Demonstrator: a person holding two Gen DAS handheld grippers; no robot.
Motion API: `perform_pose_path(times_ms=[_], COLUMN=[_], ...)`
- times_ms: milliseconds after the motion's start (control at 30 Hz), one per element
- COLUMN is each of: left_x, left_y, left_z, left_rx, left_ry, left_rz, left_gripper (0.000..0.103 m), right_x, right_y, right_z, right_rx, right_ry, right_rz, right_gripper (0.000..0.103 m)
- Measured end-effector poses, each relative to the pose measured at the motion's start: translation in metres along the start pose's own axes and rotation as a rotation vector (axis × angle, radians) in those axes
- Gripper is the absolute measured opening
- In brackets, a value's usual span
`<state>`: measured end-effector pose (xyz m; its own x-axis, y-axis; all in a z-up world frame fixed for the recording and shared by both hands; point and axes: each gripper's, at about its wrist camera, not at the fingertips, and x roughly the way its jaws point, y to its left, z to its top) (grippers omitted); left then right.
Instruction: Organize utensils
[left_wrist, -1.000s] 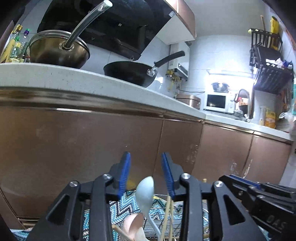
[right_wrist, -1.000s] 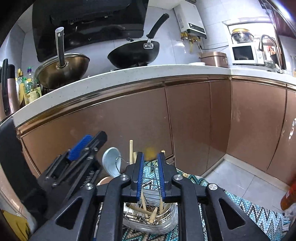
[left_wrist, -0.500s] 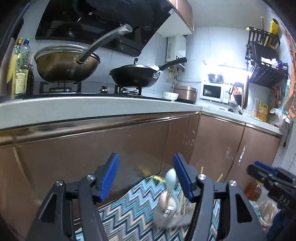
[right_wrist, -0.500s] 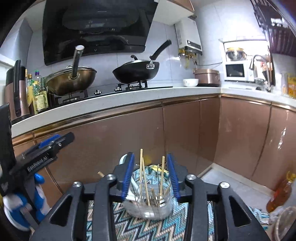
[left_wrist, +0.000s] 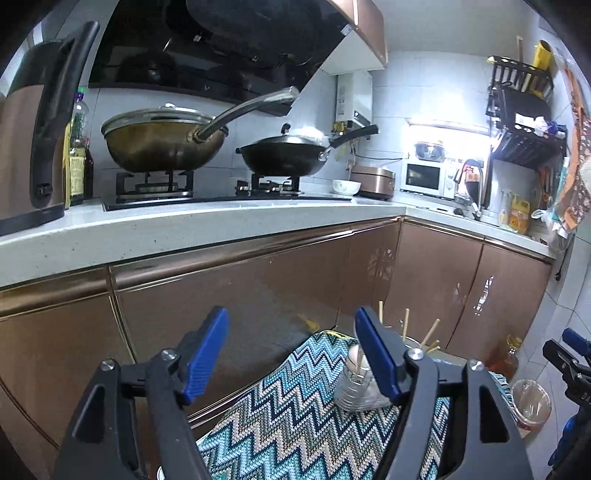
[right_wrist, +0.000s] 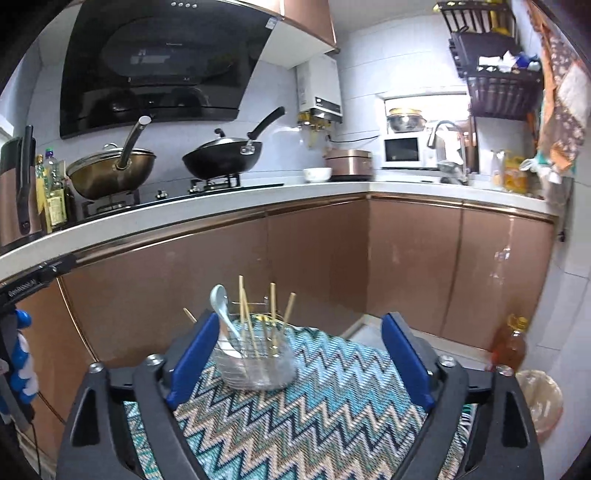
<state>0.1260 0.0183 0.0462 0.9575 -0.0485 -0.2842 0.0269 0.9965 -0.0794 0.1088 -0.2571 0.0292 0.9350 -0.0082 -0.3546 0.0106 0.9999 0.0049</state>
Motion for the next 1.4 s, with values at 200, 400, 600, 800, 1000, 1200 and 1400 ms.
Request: perform_pose_path(times_ms=[200, 400, 600, 800, 1000, 1200, 1400], left_x=[-0.018, -0.035, -0.048, -0.054, -0.056, -0.053, -0.048], left_y=[-0.012, -0.023, -0.025, -0.027, -0.032, -0.034, -0.037], left_z=[-0.001, -0.007, -0.012, -0.015, -0.018, -0.02, -0.023], left_rx=[0.042, 0.079, 0.076, 0.076, 0.087, 0.095, 0.099], left_ry=[-0.032, -0.076, -0.101, -0.105, -0.104, -0.101, -0.088], left_rz=[0.015, 0.02, 0.009, 0.011, 0.008, 0.007, 0.003], left_gripper=[0.07, 0.072, 0.072, 0.072, 0.072, 0.072, 0.072], right_x=[-0.032, -0.053, -0.064, -0.069, -0.068, -0.066, -0.064], right_y=[-0.001, -0.004, -0.002, 0.004, 0.004, 0.0, -0.002], right_z=[-0.003, 0.0, 0.001, -0.002, -0.007, -0.009, -0.009], right_rx=[-0.024, -0.015, -0.017, -0.042, -0.049, -0.044, -0.048], right_ry=[-0.022, -0.05, -0.068, -0.072, -0.057, -0.048, -0.041], right_rz=[-0.053, -0.094, -0.113, -0.128, -0.139, -0.144, -0.151], right_gripper=[0.103, 0.103, 0.103, 0.103, 0.103, 0.103, 0.103])
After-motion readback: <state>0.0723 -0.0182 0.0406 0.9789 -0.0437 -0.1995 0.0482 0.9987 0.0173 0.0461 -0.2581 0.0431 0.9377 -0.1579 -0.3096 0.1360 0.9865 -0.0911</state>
